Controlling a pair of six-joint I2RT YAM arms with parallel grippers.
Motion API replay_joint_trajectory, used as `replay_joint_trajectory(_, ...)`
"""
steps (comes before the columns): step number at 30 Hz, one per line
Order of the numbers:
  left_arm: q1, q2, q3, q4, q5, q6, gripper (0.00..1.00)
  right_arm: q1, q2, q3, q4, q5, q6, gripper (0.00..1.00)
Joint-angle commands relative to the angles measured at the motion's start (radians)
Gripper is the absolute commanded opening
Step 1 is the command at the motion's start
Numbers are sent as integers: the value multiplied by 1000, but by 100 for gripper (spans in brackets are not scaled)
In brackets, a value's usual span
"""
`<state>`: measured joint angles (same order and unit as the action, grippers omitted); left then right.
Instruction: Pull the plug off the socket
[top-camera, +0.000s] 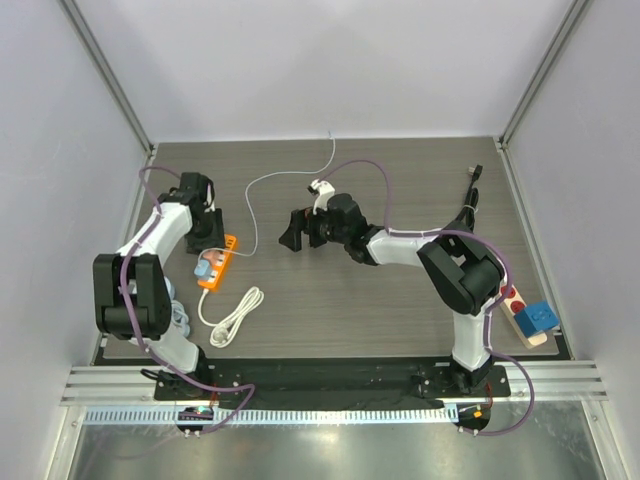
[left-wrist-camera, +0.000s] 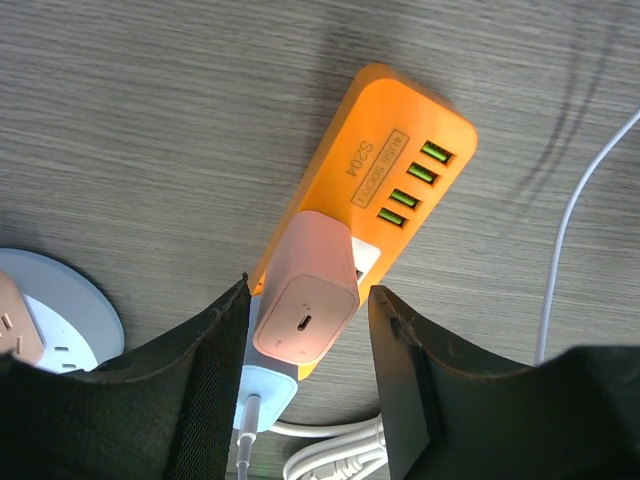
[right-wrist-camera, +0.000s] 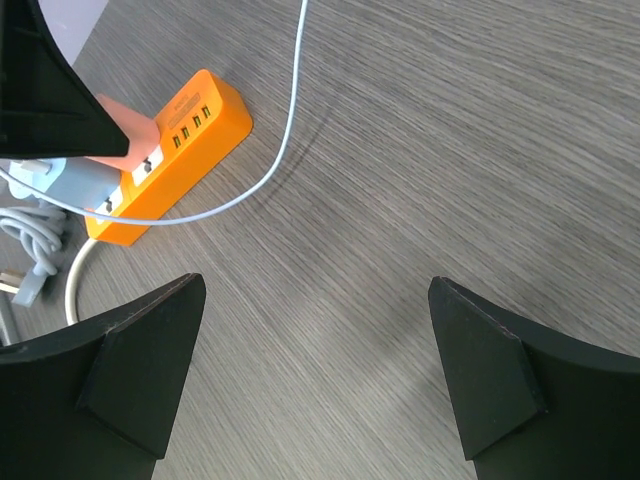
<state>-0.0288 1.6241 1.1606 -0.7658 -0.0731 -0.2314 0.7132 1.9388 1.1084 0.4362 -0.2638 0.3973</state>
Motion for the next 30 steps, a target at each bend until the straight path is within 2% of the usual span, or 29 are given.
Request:
replay_joint_trajectory(1,0,11,7,-24,-10,6,52,2,9,28,51,-18,37,100)
replay_joint_trajectory(7,-39,-10,-7,-33,-16,0,54,2,26,47,30,-25,43,100)
replay_joint_trajectory(10,-69,-15,-5,-43,-42,1,51,3,31,50,26,-20,48,100)
replay_joint_trajectory(17,-74,28,10,-46,-60,4,35,0,45,48,45,-17,107,100)
replay_joint_trajectory(19,-74,49,31,-62,-51,4,28,2,58,51,67,-28,130,100)
replay_joint_trajectory(20,-74,60,46,-69,-36,4,21,2,74,57,73,-47,139,100)
replay_joint_trajectory(24,-72,34,21,-38,-2,-6,11,2,75,65,76,-64,164,100)
replay_joint_trajectory(26,-74,40,37,-49,1,-9,0,6,80,62,116,-78,178,99)
replay_joint_trajectory(30,-74,14,21,-33,67,-23,0,17,86,87,93,-86,172,95)
